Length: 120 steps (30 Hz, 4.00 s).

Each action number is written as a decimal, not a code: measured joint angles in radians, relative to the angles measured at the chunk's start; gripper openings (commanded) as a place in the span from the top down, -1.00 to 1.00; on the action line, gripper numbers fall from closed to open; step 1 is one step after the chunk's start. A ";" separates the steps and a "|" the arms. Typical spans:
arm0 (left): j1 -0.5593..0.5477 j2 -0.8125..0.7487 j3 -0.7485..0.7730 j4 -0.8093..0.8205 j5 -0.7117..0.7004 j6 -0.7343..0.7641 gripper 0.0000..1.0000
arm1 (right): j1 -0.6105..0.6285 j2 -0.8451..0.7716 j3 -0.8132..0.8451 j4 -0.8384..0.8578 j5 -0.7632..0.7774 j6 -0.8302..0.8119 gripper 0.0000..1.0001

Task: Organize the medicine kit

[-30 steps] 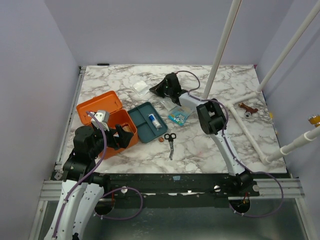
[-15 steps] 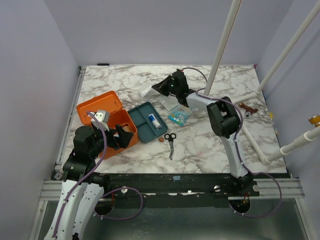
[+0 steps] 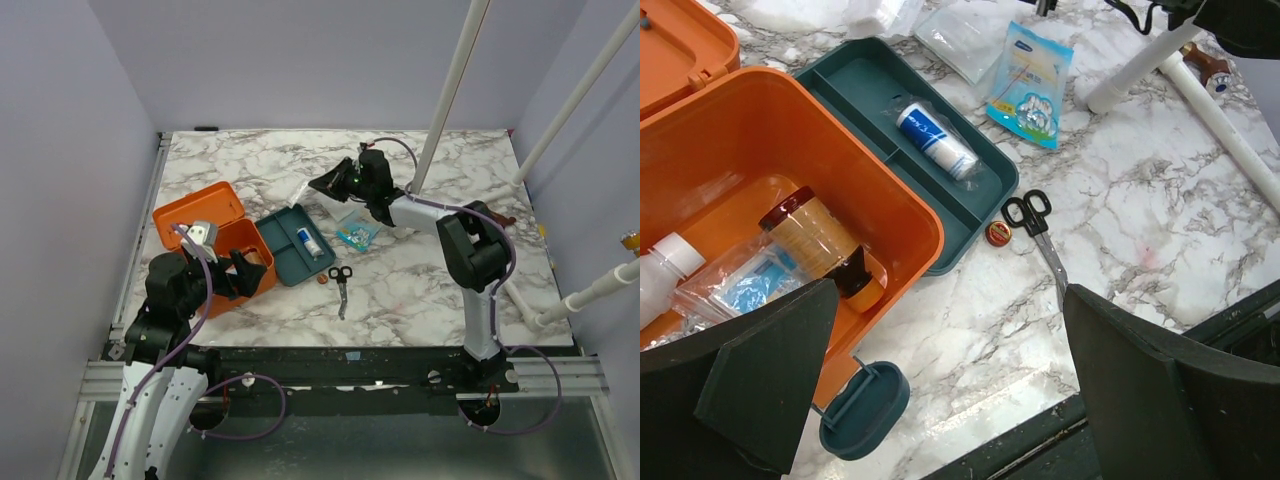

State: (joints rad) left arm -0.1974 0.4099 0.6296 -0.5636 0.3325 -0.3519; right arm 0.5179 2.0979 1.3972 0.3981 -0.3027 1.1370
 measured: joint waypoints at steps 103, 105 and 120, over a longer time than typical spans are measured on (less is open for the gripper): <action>0.000 -0.196 0.031 0.665 0.777 -0.706 0.82 | 0.419 -0.851 -0.226 -0.111 -0.698 -0.489 0.99; 0.000 -0.196 0.031 0.645 0.774 -0.694 0.96 | 0.419 -0.851 -0.230 -0.130 -0.686 -0.503 0.99; -0.001 -0.155 0.118 0.173 0.436 -0.440 1.00 | 0.419 -0.919 -0.243 -0.460 -0.239 -0.666 -0.09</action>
State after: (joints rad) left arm -0.1982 0.2550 0.7479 -0.3904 0.7689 -0.7921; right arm 0.9367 1.1793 1.1542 -0.0624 -0.5419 0.4706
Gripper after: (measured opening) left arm 0.072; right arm 0.534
